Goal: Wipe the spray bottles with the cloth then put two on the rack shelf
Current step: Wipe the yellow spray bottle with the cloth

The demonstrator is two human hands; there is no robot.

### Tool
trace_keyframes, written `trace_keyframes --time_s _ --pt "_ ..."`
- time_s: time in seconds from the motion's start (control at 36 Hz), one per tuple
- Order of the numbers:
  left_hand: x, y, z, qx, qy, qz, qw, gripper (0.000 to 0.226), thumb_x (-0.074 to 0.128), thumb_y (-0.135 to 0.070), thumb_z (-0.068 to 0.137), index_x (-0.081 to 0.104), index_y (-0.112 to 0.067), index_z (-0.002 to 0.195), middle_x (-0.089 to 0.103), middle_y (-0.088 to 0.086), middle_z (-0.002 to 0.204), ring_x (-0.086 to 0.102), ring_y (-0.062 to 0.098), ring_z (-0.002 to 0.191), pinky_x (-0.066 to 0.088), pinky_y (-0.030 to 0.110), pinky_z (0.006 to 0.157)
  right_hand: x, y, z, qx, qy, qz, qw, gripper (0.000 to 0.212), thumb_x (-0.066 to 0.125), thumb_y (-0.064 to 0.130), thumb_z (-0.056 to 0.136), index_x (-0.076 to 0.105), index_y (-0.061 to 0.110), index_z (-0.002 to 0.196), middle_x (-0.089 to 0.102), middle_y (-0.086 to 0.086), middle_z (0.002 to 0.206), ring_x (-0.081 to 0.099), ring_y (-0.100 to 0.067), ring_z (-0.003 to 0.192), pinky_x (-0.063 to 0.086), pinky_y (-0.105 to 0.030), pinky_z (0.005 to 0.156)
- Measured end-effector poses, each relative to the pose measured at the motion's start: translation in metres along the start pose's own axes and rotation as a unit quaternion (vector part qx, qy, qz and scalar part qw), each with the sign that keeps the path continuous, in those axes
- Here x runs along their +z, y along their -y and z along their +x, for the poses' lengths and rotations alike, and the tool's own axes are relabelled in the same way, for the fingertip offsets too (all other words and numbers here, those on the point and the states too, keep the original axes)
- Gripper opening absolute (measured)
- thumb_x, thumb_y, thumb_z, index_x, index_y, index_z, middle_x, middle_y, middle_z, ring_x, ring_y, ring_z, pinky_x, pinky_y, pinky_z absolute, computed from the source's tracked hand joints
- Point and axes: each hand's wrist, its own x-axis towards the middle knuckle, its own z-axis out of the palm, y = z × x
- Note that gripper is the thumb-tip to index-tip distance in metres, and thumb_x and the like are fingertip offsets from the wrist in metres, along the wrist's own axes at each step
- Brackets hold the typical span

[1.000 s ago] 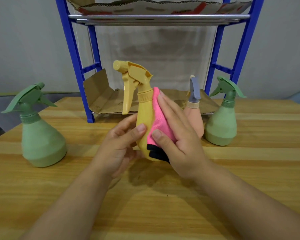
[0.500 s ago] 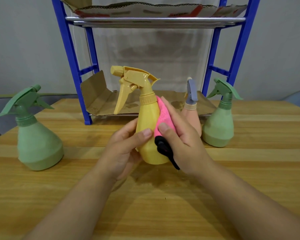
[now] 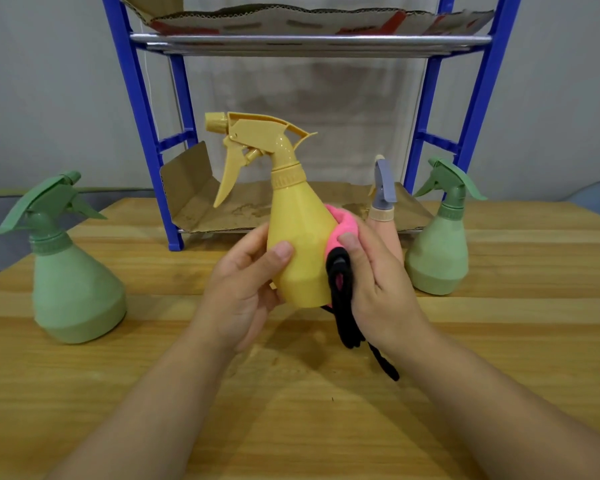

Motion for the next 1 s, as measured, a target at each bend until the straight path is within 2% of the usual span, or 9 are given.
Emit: trace_keyframes --time_s 0.14,0.25,0.36,0.5,0.61,0.75,0.81,0.89,1.0 --pt "0.002 -0.002 0.005 -0.006 -0.031 -0.013 0.999 0.042 0.063 -0.022 0.073 0.061 -0.014 0.115 0.071 0.006 0.105 0.068 0.019 0.091 0.058 0.035 0.066 -0.001 -0.003 0.000 -0.027 -0.014 -0.070 0.997 0.054 0.032 0.046 0.098 0.035 0.023 0.146 0.051 0.009 0.136 0.039 -0.001 0.132 0.033 -0.027 0.113" --pt "0.003 -0.005 0.005 0.008 -0.055 -0.033 0.998 0.054 0.063 -0.024 0.075 0.055 -0.003 0.124 0.071 0.005 0.098 0.069 0.017 0.082 0.057 0.033 0.060 0.000 -0.004 -0.002 -0.057 -0.008 -0.131 0.990 0.060 0.034 0.041 0.097 0.027 0.015 0.151 0.043 0.003 0.144 0.031 0.002 0.135 0.021 -0.010 0.111" --pt "0.001 -0.004 0.003 0.001 -0.039 -0.025 0.999 0.056 0.065 -0.027 0.078 0.053 -0.002 0.126 0.072 0.003 0.096 0.069 0.015 0.082 0.057 0.030 0.063 0.001 -0.003 -0.005 -0.072 0.012 -0.137 0.988 0.061 0.044 0.033 0.099 0.021 0.012 0.152 0.034 0.008 0.146 0.020 0.019 0.131 0.014 0.000 0.104" --pt "-0.002 -0.002 0.001 -0.012 -0.025 0.005 1.000 0.079 0.090 -0.033 0.047 0.060 -0.013 0.116 0.074 0.004 0.097 0.070 0.020 0.087 0.056 0.026 0.064 0.001 0.000 -0.008 -0.065 0.050 -0.143 0.986 0.070 0.047 0.038 0.097 0.012 0.019 0.154 0.023 0.013 0.151 0.010 0.021 0.134 0.011 0.002 0.104" --pt "-0.006 -0.003 -0.001 0.005 -0.022 -0.022 0.999 0.078 0.089 -0.040 0.044 0.063 -0.013 0.111 0.073 0.003 0.096 0.070 0.016 0.084 0.055 0.024 0.063 -0.001 0.003 -0.008 -0.056 0.089 -0.128 0.986 0.083 0.050 0.049 0.089 0.005 0.024 0.154 0.016 0.012 0.158 0.012 0.010 0.141 0.012 -0.002 0.108" --pt "-0.008 -0.004 -0.005 0.002 -0.027 -0.018 0.999 0.047 0.068 -0.028 0.075 0.058 -0.007 0.116 0.073 0.000 0.091 0.069 0.012 0.081 0.055 0.023 0.064 0.000 0.002 -0.009 -0.022 0.107 -0.078 0.991 0.085 0.053 0.051 0.087 0.004 0.032 0.154 0.015 0.017 0.158 0.013 0.007 0.143 0.016 -0.008 0.113" --pt "-0.010 -0.005 -0.005 -0.002 -0.034 0.010 0.999 0.059 0.069 -0.036 0.073 0.056 -0.008 0.123 0.071 0.003 0.102 0.067 0.013 0.088 0.054 0.024 0.068 0.000 0.002 -0.009 -0.001 0.109 -0.061 0.992 0.083 0.056 0.047 0.088 0.005 0.037 0.153 0.017 0.021 0.157 0.015 0.012 0.140 0.019 -0.005 0.110" --pt "-0.011 -0.005 -0.005 -0.008 -0.040 0.045 0.998 0.057 0.060 -0.035 0.076 0.055 -0.013 0.128 0.067 0.007 0.118 0.064 0.019 0.101 0.052 0.029 0.078 -0.003 0.001 -0.010 0.023 0.105 -0.044 0.993 0.078 0.059 0.034 0.091 0.010 0.036 0.152 0.027 0.023 0.151 0.023 0.017 0.135 0.024 -0.002 0.105" --pt "-0.013 -0.003 -0.002 -0.008 -0.050 0.089 0.995 0.055 0.076 -0.026 0.065 0.060 -0.020 0.117 0.072 0.000 0.107 0.068 0.018 0.098 0.054 0.025 0.072 -0.005 -0.003 -0.009 0.045 0.077 -0.037 0.995 0.075 0.065 0.025 0.088 0.025 0.034 0.150 0.043 0.021 0.142 0.039 0.009 0.129 0.034 -0.005 0.100"
